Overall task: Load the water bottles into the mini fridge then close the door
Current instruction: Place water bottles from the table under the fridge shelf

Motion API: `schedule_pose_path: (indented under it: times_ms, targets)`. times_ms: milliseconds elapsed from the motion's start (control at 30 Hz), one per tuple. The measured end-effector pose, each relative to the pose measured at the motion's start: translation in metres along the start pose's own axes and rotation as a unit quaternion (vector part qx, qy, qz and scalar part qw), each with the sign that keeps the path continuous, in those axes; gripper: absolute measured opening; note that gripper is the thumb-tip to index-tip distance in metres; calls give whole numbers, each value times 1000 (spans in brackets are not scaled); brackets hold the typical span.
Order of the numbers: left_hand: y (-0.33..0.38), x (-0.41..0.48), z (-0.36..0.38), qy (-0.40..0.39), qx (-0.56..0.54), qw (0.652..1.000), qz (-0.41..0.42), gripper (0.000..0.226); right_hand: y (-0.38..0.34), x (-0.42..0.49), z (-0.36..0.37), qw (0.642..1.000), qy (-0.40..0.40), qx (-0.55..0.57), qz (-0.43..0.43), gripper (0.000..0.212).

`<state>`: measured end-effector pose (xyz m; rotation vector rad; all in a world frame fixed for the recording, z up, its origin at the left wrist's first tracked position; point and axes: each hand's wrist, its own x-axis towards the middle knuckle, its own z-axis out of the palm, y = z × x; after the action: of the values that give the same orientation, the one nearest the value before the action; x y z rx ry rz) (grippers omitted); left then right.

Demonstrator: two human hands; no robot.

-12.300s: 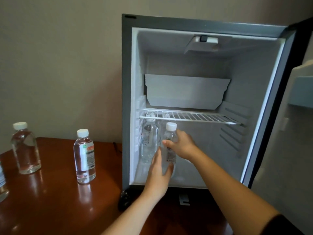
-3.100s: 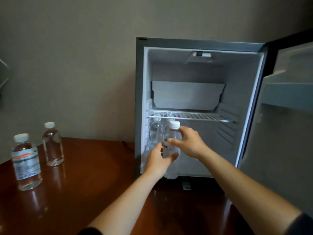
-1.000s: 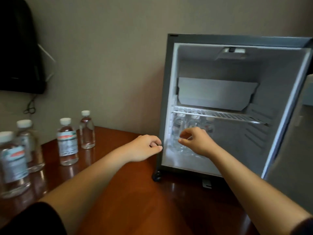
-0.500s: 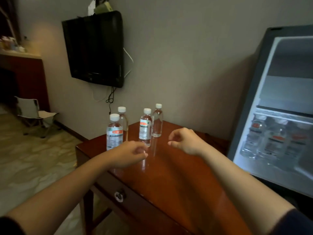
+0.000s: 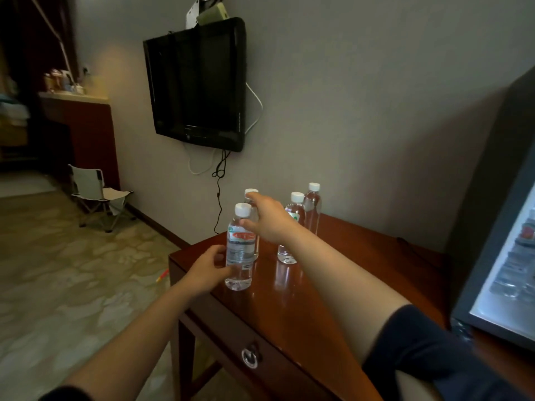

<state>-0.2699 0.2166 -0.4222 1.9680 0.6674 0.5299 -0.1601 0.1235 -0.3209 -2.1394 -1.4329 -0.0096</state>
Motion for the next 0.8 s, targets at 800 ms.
schedule_pose_path:
  times_ms: [800]
  targets:
    - [-6,-27,59,2,-73,996,44,43,25,-60,-2,994,62,83,-34,27]
